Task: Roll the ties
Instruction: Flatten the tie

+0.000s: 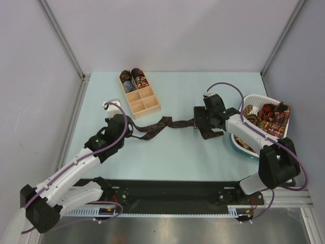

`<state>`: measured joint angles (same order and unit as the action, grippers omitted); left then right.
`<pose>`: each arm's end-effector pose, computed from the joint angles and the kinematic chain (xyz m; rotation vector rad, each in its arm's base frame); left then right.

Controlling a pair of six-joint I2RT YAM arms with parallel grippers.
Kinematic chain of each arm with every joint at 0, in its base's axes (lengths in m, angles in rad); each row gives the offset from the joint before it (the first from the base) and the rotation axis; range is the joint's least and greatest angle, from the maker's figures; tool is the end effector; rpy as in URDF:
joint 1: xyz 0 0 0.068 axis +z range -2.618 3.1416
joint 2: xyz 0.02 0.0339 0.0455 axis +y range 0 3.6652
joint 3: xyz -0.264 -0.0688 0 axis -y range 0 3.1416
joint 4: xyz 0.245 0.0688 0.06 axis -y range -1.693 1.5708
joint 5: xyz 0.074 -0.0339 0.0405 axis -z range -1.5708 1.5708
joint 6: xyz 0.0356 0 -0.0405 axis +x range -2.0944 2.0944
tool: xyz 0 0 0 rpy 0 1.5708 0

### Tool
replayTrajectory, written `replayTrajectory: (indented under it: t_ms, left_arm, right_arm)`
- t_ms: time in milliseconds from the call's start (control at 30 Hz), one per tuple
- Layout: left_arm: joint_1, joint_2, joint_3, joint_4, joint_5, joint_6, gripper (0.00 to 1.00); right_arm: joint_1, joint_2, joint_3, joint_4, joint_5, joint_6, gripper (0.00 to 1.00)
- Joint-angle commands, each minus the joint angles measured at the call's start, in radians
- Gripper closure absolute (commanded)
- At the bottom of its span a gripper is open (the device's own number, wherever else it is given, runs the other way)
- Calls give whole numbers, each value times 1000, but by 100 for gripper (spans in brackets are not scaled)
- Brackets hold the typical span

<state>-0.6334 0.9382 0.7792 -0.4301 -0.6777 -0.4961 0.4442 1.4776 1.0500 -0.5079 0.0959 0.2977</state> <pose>0.1743 -0.1003 0.2903 -0.2367 2.0046 0.0231 0.2798 0.1294 0.2413 -0.1442 2.5059 0.1869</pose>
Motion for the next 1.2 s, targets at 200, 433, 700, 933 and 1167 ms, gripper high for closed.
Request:
replayTrajectory:
  t_ms: [200,433,700,933,1167]
  left_arm:
    - [1,-71,-96,39,15,-77,76]
    - [17,-124,-118,-13,-8,-165,0]
    - [112,-127,-98,-120,127,-362,0]
    - [234,-133,-164,-101,303,-441,0]
    - [333,-44,-169,-99,394,-404,0]
  right_arm:
    - [14,4,125,-26,41,286,0]
    - [88,73,220,-116,189,705,0]
    - [88,263,346,-204,188,940,0]
    - [65,351,327,-175,218,1031,0]
    - [30,460,324,-84,205,980,14]
